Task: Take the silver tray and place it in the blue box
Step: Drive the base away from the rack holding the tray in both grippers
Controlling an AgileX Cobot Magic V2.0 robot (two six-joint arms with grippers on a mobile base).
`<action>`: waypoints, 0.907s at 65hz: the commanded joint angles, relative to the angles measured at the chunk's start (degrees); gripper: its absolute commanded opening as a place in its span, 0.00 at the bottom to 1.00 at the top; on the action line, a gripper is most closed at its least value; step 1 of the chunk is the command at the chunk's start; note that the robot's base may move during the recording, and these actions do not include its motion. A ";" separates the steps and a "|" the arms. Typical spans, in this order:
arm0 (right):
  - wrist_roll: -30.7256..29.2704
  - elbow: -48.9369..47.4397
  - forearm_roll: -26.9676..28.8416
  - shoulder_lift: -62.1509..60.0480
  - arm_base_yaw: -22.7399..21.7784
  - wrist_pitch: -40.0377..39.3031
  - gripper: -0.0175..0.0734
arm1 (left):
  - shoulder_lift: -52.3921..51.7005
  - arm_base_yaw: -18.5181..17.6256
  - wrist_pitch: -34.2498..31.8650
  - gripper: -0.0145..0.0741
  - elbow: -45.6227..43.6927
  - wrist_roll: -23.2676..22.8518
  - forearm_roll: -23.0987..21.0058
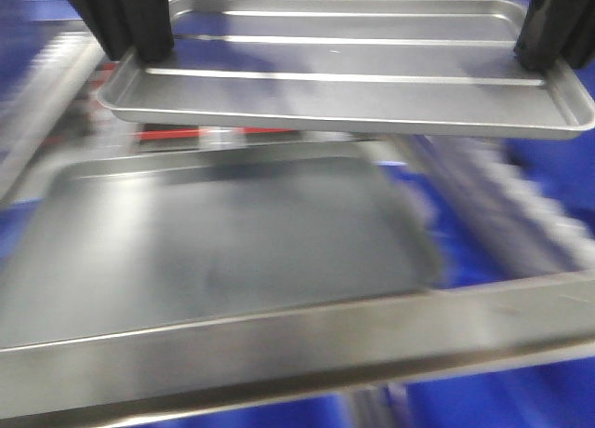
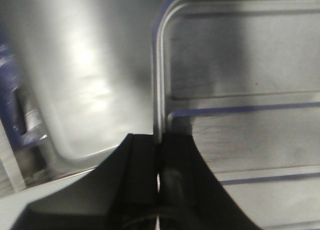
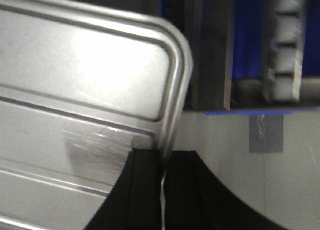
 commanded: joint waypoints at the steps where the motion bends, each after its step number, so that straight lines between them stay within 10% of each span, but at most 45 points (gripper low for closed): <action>1: -1.69 -2.05 -2.58 -2.00 0.06 -0.97 0.26 | -2.08 -0.45 -0.15 0.05 -1.24 1.09 2.09; 59: -1.69 -2.05 -2.58 -2.00 0.06 -0.92 0.26 | -2.08 -0.45 -0.15 0.05 -1.24 1.09 2.09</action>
